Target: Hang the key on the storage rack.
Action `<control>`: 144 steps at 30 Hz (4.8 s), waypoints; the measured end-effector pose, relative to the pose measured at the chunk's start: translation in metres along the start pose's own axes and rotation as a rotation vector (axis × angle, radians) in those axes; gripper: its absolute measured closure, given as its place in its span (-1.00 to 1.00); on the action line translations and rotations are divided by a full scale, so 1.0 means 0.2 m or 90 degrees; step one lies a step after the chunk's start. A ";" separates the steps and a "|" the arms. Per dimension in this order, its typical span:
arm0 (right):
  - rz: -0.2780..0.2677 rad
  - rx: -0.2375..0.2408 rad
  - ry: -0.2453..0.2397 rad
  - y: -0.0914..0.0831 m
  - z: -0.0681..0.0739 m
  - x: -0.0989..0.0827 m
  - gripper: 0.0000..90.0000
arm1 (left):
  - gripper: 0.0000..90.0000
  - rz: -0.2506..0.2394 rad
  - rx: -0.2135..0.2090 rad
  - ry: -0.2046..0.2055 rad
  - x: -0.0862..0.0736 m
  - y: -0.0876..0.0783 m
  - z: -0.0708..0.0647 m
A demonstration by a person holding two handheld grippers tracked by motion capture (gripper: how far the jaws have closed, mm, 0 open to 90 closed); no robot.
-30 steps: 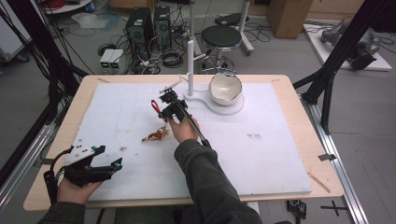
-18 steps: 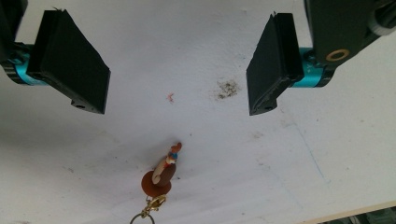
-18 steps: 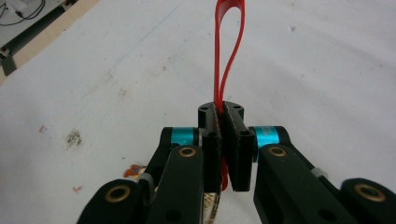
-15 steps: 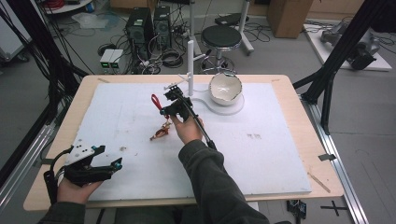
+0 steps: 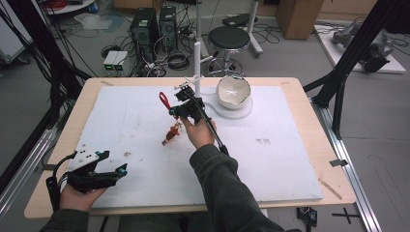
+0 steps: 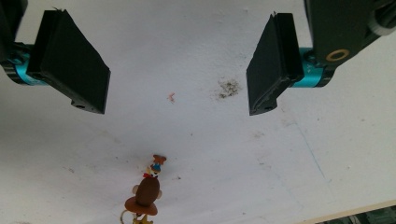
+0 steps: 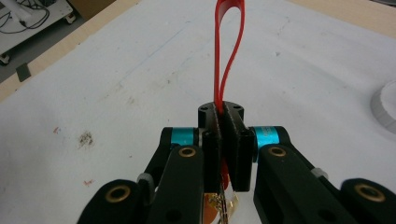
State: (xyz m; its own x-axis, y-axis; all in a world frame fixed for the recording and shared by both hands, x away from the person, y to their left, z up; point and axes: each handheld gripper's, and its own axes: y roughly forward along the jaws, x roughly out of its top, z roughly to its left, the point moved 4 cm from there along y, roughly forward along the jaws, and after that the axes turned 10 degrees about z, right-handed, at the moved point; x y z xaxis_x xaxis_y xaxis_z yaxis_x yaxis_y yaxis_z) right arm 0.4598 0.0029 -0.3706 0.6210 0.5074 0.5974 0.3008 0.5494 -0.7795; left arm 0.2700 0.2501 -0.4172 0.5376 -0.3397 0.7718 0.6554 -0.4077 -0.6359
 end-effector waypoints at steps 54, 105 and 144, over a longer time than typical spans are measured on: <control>-0.069 -0.089 0.034 -0.39 -0.25 -0.02 0.92 | -0.51 0.002 0.001 0.000 0.00 0.01 -0.01; 0.003 -0.153 0.058 -0.23 -0.38 0.05 0.92 | -0.51 0.002 0.001 -0.003 0.00 0.01 0.00; 0.006 -0.145 0.089 -0.19 -0.47 0.03 0.79 | -0.51 0.001 0.000 -0.003 0.00 0.01 0.01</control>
State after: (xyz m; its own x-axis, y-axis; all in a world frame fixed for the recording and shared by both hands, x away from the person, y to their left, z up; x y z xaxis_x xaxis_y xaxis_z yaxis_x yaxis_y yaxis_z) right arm 0.5207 -0.0783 -0.3547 0.7136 0.4070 0.5702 0.4397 0.3735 -0.8168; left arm 0.2716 0.2506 -0.4175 0.5408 -0.3366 0.7709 0.6542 -0.4078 -0.6370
